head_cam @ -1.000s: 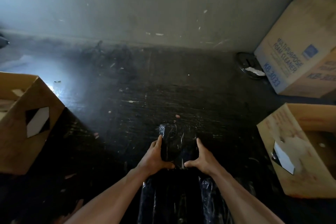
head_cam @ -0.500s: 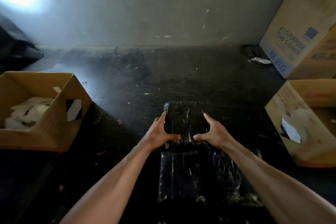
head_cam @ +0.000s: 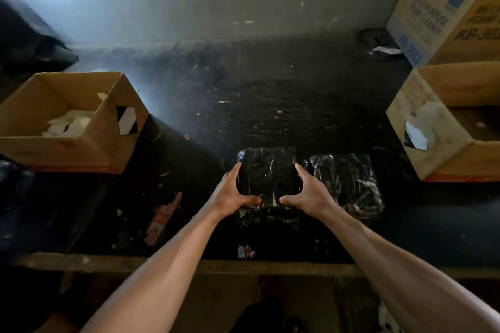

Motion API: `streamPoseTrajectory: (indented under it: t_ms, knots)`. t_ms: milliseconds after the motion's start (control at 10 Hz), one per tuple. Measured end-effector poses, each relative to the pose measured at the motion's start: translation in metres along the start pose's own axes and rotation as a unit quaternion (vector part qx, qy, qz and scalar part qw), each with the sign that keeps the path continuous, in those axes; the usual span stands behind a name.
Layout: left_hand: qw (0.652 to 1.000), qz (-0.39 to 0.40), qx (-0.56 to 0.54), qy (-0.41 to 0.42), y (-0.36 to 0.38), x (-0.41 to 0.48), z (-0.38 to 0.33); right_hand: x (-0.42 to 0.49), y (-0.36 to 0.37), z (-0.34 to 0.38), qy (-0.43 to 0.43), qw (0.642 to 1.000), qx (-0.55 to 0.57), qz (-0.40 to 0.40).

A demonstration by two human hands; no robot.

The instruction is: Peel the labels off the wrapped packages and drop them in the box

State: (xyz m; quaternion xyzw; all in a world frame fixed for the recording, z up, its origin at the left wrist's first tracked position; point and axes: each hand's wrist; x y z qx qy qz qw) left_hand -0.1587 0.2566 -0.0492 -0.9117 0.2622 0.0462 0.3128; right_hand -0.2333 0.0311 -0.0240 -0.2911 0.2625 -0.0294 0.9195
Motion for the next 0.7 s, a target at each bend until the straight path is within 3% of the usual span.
streamPoseTrajectory:
  t_ms: [500, 700]
  knots:
    - [0.997, -0.015, -0.073, -0.009, 0.02, -0.027, 0.004, -0.036, 0.029, -0.02, -0.017, 0.995, -0.03, -0.098]
    - [0.973, -0.179, -0.147, -0.015, 0.053, -0.089, 0.0, -0.087, 0.045, -0.053, -0.018, 0.986, 0.064, -0.152]
Point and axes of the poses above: each hand's wrist, its own x-axis towards the middle knuckle, its own y-axis out of the palm, z = x × y, and after that the axes turned 7 degrees about y, right-handed
